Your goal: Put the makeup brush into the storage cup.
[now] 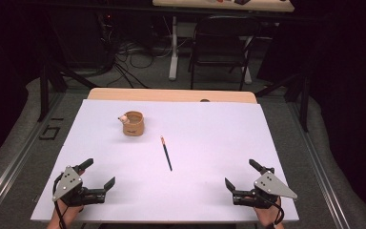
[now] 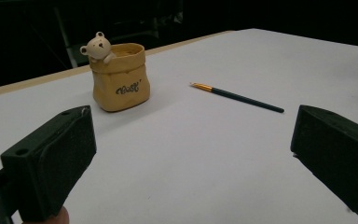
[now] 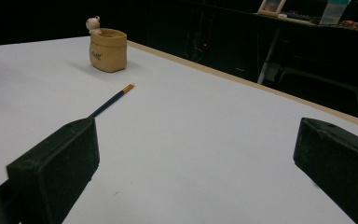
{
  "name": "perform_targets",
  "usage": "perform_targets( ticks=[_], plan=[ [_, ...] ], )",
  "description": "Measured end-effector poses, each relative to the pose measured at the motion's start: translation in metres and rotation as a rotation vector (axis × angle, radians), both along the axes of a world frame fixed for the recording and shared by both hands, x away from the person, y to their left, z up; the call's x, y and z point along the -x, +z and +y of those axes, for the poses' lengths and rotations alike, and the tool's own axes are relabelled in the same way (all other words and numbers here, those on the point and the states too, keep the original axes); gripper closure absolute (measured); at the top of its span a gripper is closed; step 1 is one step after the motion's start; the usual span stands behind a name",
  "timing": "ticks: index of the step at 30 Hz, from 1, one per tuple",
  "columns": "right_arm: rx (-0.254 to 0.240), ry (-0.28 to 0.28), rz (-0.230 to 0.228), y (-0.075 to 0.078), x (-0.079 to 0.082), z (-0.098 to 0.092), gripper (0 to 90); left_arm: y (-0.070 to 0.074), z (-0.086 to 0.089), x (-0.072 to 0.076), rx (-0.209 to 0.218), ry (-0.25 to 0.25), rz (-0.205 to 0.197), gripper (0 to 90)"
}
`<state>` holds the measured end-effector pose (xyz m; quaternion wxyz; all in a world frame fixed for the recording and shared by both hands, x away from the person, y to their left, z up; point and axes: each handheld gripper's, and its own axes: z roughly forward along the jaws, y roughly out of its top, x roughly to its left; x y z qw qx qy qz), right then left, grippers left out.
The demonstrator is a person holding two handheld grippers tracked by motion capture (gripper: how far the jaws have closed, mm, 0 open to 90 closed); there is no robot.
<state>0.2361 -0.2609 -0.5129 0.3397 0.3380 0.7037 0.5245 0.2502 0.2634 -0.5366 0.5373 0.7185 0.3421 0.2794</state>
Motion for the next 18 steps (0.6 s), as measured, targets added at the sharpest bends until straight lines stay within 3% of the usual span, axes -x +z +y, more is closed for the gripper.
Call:
perform_targets(
  ticks=[18],
  plan=[
    [0.010, 0.018, 0.013, -0.0006, -0.0033, 0.0056, 0.0, 0.0000, -0.0004, -0.0007, 0.001, -0.002, 0.000, 0.0]
  ],
)
